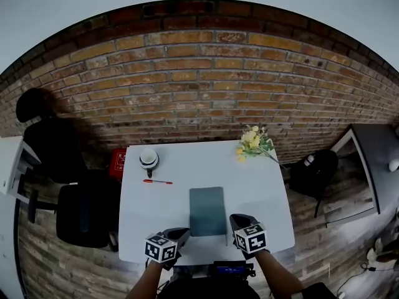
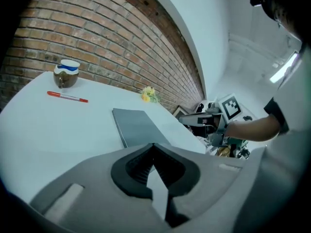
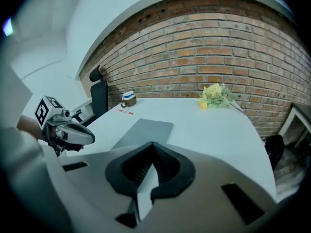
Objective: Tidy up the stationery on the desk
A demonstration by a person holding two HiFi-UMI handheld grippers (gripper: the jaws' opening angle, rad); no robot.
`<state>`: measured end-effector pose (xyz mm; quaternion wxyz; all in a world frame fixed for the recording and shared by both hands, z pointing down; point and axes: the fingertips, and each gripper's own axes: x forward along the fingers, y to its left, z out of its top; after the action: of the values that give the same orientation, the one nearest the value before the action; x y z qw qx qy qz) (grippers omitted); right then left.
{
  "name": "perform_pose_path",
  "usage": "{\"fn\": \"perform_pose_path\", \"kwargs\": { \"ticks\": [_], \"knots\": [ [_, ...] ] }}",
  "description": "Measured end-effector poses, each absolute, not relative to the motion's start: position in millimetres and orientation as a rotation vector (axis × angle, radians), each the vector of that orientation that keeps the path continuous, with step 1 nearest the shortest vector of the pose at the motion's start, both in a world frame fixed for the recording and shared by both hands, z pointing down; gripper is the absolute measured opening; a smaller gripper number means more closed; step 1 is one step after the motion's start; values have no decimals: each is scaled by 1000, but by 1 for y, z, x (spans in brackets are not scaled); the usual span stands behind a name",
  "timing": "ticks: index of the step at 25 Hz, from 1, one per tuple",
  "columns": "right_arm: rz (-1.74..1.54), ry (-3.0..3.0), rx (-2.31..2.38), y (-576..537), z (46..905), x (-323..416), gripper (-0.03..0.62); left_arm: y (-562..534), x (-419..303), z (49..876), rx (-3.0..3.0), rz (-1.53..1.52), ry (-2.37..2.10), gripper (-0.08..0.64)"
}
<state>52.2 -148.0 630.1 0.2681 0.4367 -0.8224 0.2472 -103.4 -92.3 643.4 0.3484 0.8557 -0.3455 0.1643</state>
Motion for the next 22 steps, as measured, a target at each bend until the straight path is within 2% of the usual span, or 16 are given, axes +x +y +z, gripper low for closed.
{"fn": "perform_pose_path", "kwargs": {
  "ticks": [17, 20, 22],
  "knots": [
    [793, -2153, 1203, -129, 650, 57, 12, -87, -112, 659, 2193, 554, -946, 12],
    [854, -2136, 1183, -127, 666, 52, 55, -92, -109, 668, 2161, 567, -959, 14],
    [891, -2126, 1171, -127, 677, 48, 80, -94, -106, 675, 2142, 581, -965, 50]
  ]
}}
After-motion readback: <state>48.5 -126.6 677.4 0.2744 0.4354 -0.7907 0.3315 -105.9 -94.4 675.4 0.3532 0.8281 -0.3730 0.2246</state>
